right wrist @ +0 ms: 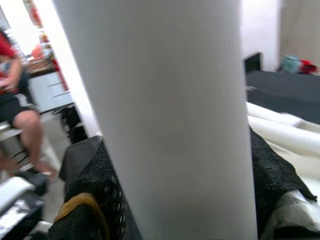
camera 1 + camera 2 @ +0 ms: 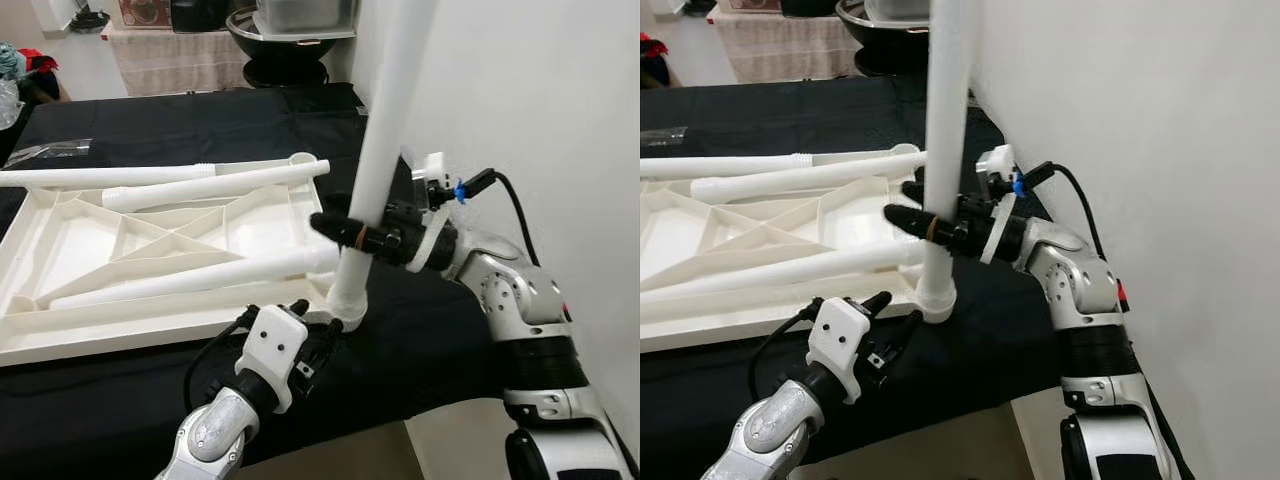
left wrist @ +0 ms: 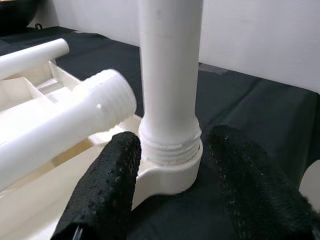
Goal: Building children table
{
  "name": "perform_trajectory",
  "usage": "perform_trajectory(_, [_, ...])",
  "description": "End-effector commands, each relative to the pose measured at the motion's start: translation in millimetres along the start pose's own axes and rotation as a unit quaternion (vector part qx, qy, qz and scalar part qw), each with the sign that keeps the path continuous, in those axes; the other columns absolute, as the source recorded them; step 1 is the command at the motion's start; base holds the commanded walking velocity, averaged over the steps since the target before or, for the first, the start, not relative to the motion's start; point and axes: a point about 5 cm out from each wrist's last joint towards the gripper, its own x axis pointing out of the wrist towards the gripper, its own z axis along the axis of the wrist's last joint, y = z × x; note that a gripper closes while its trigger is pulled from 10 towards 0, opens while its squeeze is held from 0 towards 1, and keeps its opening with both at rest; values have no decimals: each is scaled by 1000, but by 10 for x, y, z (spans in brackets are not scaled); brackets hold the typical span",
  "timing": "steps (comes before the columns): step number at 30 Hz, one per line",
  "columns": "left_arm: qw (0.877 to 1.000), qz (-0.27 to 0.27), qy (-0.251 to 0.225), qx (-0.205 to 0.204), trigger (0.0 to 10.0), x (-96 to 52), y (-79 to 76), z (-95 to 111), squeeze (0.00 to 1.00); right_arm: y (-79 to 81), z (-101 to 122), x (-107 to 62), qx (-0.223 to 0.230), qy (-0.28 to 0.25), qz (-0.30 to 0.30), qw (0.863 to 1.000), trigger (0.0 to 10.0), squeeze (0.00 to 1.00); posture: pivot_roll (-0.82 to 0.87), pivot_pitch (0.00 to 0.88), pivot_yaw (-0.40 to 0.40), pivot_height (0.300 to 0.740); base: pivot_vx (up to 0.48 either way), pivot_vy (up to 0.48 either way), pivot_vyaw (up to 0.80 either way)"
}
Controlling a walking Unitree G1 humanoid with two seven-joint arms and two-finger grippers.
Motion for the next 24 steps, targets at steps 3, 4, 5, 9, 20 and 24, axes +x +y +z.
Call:
perform_trajectory(3, [1000, -2, 7, -1, 10000, -10, -7, -37, 0, 7, -24, 213, -28, 15, 36, 999, 10000, 0, 32, 48, -70, 740, 0, 0, 0])
perform_trajectory(4, [1000, -2, 7, -1, 10000, -9, -8, -36, 0, -7, -40, 234, -34, 20, 33, 999, 10000, 0, 32, 48, -70, 740, 0, 0, 0])
perform_trajectory(5, [1000, -2, 7, -1, 10000, -9, -8, -36, 0, -7, -40, 234, -34, 20, 33, 999, 10000, 0, 32, 48, -70, 740, 0, 0, 0])
perform_trajectory(9, [1000, 0, 6, -2, 10000, -12, -12, -33, 0, -130, -117, 267, -42, 35, -23, 998, 0, 0, 34, 51, -75, 740, 0, 0, 0])
perform_trajectory(20, [1000, 8, 6, -1, 10000, -16, 15, -32, 0, -563, -155, 40, -66, 34, -389, 918, 0, 0, 28, 60, -70, 740, 0, 0, 0])
perform_trajectory(24, [1000, 13, 6, 0, 10000, -15, 34, -31, 0, -647, -231, -309, -54, 36, -640, 765, 0, 0, 26, 59, -71, 740, 0, 0, 0])
